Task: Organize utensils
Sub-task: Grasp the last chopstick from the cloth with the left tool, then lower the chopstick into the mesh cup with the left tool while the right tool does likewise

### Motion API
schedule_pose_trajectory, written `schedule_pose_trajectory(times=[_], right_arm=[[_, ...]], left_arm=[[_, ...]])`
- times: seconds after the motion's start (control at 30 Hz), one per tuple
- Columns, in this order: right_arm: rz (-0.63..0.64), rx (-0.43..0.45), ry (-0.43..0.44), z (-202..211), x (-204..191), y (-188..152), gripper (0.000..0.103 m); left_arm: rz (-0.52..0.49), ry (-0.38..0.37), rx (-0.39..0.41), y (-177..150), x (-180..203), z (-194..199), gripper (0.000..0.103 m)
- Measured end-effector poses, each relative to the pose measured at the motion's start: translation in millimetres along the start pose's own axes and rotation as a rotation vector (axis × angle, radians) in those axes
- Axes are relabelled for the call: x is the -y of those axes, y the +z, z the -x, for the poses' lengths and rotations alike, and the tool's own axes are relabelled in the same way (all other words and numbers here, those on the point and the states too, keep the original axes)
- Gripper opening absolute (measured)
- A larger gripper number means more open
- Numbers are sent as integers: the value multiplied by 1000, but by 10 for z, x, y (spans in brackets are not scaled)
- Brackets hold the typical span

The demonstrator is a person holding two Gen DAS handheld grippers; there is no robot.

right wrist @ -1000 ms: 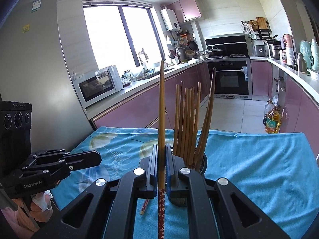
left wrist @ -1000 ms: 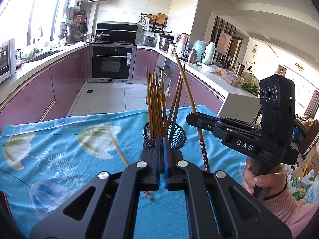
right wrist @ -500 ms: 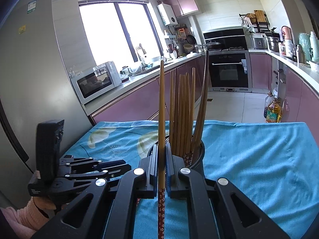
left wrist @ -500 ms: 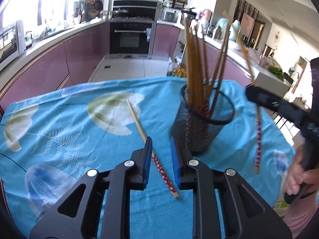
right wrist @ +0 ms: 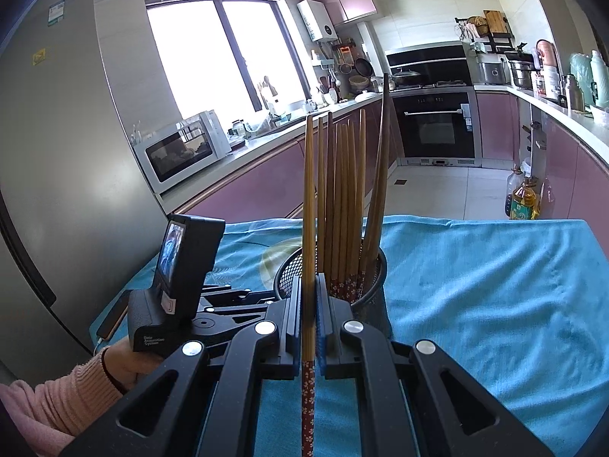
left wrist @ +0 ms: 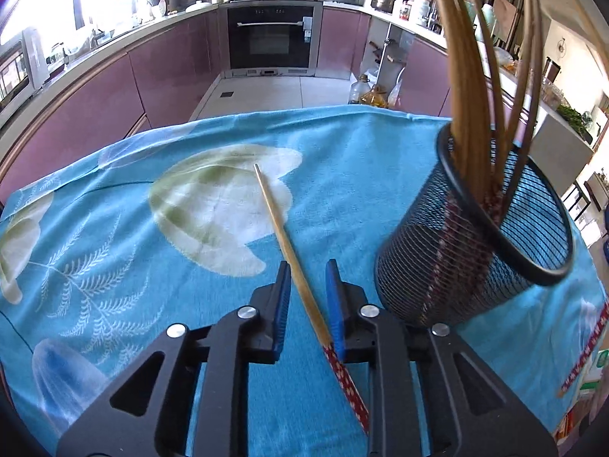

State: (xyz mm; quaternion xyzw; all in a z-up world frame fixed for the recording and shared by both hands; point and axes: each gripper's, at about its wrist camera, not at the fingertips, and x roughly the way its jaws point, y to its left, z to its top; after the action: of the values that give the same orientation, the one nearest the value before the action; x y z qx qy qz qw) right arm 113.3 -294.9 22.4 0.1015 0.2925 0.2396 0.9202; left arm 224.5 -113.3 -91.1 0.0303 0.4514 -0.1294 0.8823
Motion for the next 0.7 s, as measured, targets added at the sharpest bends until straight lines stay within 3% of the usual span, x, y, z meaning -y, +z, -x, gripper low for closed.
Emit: schedule_pose_trajectory(times=[0.13,0.4,0.7], right_arm=[[-9,-6,-2,-7,40,-12,6],[-14,-4,-2,-14,70,-20,6],[-4,6,1,9,26,2,6]], left_arm=[[10,8,-31,35,-18,-144,14],[31,-1,-20,2,-48,-160,8],[82,-56,16,-220,-172,143,8]])
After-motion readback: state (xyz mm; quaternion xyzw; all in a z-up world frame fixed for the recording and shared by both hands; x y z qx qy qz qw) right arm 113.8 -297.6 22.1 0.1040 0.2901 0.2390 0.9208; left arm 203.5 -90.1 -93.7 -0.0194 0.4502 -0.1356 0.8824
